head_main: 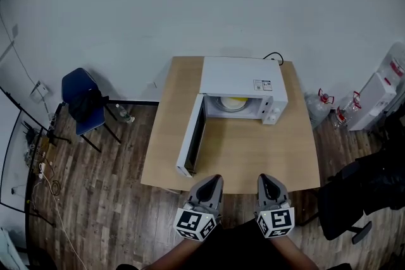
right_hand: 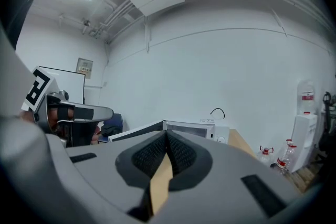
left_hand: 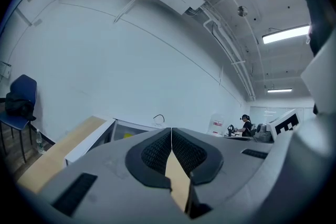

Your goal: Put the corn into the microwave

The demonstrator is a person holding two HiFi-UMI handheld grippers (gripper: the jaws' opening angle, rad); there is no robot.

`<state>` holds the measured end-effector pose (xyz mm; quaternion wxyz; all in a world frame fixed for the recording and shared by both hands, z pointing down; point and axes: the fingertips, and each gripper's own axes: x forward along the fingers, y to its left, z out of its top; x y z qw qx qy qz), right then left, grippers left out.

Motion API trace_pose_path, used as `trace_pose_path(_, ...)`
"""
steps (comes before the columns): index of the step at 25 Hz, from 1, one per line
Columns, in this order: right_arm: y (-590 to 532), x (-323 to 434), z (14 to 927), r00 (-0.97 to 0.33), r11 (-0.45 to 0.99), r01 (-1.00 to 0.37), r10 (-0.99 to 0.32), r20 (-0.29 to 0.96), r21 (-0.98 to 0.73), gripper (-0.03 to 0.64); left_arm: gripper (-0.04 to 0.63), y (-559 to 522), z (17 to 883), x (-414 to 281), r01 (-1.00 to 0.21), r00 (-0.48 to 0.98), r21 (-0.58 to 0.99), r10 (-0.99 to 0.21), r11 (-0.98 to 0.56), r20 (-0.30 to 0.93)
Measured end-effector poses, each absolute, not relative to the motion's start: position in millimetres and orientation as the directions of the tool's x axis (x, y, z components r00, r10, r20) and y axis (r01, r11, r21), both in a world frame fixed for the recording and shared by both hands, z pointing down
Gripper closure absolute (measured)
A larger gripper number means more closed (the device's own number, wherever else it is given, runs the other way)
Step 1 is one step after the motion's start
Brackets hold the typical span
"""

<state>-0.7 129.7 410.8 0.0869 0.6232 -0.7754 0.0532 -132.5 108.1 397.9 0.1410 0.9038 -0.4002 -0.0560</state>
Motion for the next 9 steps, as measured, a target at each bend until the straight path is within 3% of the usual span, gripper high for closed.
trace_pose_path(9, 139, 25, 417, -0.213, 0.223, -0.974, -0.953, 0.214, 0.024, 0.557, 0.581, 119, 406, -98, -0.709, 0.681, 0.283, -0.732, -0.646, 0.035)
